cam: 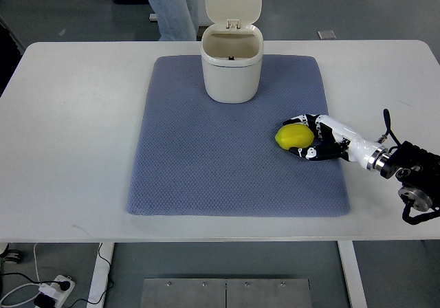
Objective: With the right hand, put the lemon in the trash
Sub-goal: 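Close the right hand's fingers around the yellow lemon, then lift the lemon and carry it with the right hand above the bin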
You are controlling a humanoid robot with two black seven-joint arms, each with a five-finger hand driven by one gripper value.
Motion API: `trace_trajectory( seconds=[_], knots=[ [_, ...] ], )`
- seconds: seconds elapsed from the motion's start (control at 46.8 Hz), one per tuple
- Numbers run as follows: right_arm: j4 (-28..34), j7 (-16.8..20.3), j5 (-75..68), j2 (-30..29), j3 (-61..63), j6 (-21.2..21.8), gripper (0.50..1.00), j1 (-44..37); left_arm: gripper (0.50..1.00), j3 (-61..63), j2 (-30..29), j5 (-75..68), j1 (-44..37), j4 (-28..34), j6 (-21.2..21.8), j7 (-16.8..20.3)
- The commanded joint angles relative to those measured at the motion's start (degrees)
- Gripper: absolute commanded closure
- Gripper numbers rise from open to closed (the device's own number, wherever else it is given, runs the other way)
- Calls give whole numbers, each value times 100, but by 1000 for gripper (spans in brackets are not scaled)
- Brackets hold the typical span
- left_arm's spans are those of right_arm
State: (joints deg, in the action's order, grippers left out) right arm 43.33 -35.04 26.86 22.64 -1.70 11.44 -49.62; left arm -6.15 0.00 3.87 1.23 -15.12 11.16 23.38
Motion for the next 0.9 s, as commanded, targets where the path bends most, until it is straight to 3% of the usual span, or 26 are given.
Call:
trace_trajectory(
  seconds=[0.0, 0.876],
  knots=[
    [0, 4, -15, 12, 11, 8, 1000, -48, 500, 0, 0, 0, 0, 0, 18, 0],
    [-9, 4, -94, 425, 196, 403, 1000, -1735, 500, 0, 0, 0, 0, 0, 1, 0]
  ],
)
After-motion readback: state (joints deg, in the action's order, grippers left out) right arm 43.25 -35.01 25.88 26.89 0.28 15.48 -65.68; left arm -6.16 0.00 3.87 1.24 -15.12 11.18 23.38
